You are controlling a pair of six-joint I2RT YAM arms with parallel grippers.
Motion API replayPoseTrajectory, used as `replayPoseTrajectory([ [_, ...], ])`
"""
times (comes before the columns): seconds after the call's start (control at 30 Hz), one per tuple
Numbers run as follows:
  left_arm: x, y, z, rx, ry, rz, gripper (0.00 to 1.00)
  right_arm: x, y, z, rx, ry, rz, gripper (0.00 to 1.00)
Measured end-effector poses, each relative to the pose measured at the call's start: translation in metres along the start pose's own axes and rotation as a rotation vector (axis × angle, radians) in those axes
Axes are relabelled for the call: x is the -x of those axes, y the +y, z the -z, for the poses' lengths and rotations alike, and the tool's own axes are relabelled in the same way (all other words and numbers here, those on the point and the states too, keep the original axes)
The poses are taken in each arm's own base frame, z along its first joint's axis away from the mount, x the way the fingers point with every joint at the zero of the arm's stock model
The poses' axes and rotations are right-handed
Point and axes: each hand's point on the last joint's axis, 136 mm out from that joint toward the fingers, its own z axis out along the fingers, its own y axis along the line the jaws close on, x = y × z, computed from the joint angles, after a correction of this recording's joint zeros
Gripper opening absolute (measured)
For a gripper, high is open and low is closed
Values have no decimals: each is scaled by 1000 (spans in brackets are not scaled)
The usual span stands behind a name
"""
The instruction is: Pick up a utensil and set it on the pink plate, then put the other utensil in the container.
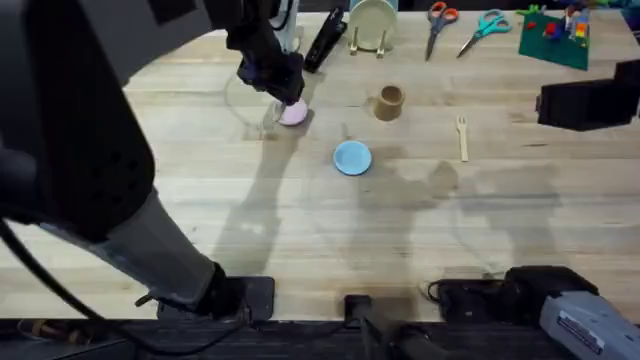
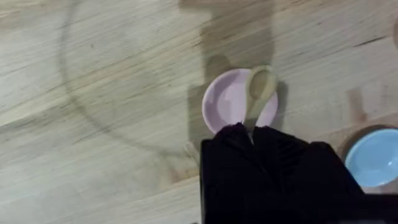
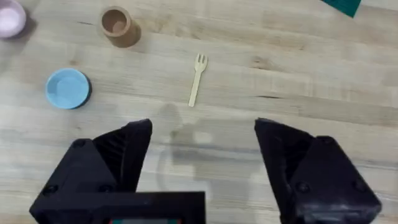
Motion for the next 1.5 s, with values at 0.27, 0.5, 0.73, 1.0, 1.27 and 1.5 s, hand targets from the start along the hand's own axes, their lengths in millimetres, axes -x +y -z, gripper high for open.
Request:
replayPoseTrajectory([
  [0.27, -3, 1, -20, -2, 38, 6, 43, 0, 0, 0, 0, -1, 0, 993],
  [0.5, -7, 2, -33, -4, 65, 7, 43, 0, 0, 0, 0, -1, 0, 994],
  [0.73, -7, 2, -33, -4, 65, 7, 45, 0, 0, 0, 0, -1, 0, 994],
  [1.0, -7, 2, -33, -4, 66, 8, 157, 0, 0, 0, 0, -1, 0, 994],
  [1.27, -7, 2, -33, -4, 65, 8, 227, 0, 0, 0, 0, -1, 0, 995],
  [1.5, -5, 2, -32, -4, 60, 8, 312, 0, 0, 0, 0, -1, 0, 995],
])
